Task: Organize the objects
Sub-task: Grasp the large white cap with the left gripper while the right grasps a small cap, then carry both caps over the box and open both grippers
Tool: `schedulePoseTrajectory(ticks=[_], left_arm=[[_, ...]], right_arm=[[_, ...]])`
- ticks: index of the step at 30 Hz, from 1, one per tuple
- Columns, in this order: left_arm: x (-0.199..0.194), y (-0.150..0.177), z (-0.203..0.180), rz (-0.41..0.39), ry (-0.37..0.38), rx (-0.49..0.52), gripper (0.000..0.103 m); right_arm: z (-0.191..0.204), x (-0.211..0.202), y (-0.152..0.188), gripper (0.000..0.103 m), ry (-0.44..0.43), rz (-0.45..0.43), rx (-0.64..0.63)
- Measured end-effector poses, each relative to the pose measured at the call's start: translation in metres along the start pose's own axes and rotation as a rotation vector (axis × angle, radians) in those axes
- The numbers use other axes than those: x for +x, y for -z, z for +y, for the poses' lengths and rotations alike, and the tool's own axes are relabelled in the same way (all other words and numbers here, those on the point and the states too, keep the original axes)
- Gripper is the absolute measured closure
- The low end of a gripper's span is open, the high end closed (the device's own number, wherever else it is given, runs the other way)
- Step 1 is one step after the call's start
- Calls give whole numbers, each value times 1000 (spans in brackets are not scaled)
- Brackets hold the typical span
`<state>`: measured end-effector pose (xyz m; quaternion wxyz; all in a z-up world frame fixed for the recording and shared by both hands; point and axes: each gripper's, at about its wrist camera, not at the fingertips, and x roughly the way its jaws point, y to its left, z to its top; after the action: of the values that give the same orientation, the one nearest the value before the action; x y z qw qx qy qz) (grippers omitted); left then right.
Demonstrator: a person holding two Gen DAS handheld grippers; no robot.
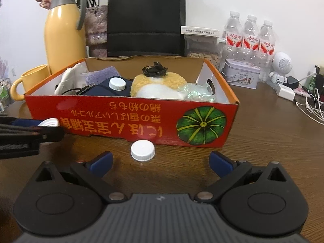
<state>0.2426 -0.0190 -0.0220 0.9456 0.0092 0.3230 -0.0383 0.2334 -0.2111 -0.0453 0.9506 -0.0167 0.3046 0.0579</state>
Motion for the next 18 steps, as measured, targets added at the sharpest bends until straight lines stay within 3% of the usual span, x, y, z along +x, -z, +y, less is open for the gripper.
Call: schedulePoseTrajectory(ticks=[2,9,11,14,18], left_arm=[[-2,-1,4,-2,6,-5,64],[-8,-1,10,-18,15,-5,64],[-10,-1,11,-23,15,-3,64],[-11,0,9,-25,13,2,64],[-12,0,8,-28,14,7,64]], right_arm=[[2,4,-3,1,8,2,20],[8,13,-5,32,-8,31,51],[11,15,-5,43,-8,36,47],[15,15,-5,71,8,31,34],[13,12,-3,74,-1,21,43]])
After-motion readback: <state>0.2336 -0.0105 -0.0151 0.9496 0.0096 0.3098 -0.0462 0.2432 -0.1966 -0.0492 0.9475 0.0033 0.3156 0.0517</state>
